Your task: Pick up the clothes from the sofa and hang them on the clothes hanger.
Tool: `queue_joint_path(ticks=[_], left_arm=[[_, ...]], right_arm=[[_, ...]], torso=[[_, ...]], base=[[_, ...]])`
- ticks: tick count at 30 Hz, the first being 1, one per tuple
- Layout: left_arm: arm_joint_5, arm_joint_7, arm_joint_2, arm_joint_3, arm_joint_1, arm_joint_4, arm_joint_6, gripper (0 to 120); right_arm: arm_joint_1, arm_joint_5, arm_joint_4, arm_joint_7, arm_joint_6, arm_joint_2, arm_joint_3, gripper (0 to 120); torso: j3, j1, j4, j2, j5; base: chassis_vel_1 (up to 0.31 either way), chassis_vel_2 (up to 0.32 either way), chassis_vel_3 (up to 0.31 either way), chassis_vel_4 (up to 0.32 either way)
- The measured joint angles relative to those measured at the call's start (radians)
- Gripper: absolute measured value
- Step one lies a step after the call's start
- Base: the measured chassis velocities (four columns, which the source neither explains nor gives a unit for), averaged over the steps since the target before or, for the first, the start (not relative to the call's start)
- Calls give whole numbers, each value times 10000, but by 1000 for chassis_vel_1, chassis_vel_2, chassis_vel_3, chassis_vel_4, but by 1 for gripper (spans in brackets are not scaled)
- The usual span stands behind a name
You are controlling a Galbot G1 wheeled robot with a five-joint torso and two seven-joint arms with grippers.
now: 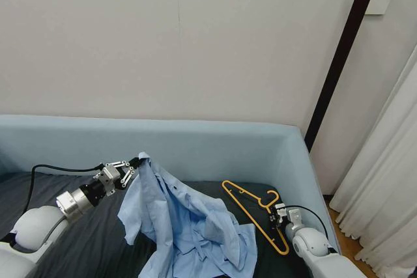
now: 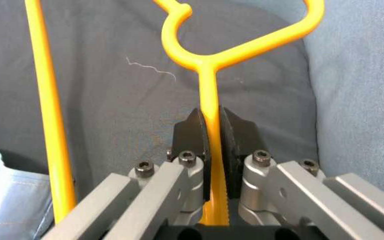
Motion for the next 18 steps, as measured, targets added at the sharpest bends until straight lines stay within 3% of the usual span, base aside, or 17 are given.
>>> queue_joint_path(ticks=[18], left_arm=[[21,18,-59,28,25,16,-36,0]], right_arm=[[-214,-177,61,38,58,3,59,4]], torso=[[-1,1,-3,2,0]], base=[[0,0,0,0]])
